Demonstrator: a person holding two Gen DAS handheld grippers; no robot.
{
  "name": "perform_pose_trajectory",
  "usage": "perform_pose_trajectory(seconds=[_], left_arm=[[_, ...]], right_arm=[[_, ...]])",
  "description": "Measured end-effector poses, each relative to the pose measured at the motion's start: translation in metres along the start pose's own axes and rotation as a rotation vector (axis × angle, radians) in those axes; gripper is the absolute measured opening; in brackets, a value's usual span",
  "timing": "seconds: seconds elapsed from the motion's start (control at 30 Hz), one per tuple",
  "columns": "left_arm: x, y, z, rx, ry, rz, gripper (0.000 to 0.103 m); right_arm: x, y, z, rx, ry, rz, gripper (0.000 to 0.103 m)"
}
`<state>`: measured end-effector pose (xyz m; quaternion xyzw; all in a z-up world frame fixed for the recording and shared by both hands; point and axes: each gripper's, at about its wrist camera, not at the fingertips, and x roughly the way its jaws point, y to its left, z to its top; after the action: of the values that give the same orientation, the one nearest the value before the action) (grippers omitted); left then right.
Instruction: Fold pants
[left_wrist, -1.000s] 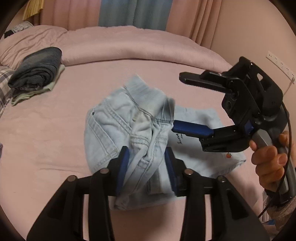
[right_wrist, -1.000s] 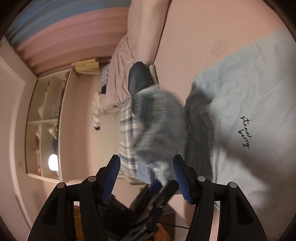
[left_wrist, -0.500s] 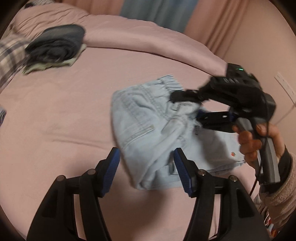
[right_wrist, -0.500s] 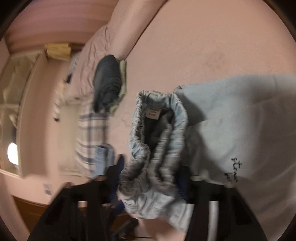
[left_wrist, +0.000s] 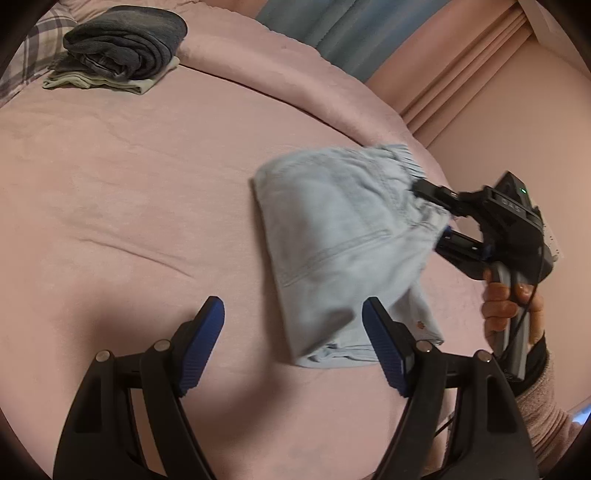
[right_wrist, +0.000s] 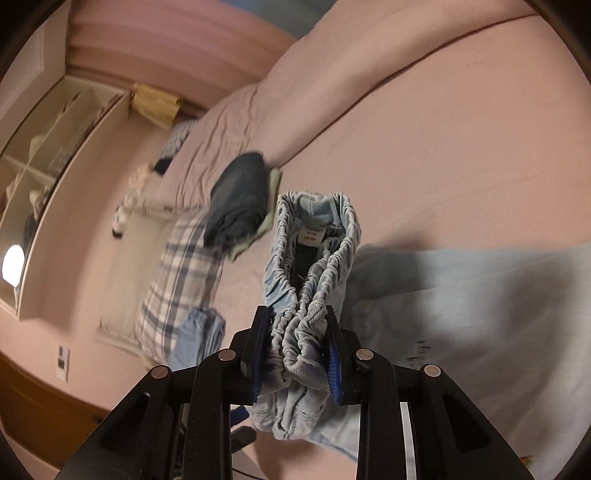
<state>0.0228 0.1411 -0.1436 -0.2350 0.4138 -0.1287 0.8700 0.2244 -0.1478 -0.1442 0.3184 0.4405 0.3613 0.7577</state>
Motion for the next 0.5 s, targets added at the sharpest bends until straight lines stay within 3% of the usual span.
perform_pose_trajectory(seconds=[0.5], left_arm=[[0.011, -0.007, 0.008, -0.026, 0.012, 0.026, 0.077]], right_arm=[[-0.070, -0.044, -0.023, 0.077, -0.131, -0.049, 0.029]])
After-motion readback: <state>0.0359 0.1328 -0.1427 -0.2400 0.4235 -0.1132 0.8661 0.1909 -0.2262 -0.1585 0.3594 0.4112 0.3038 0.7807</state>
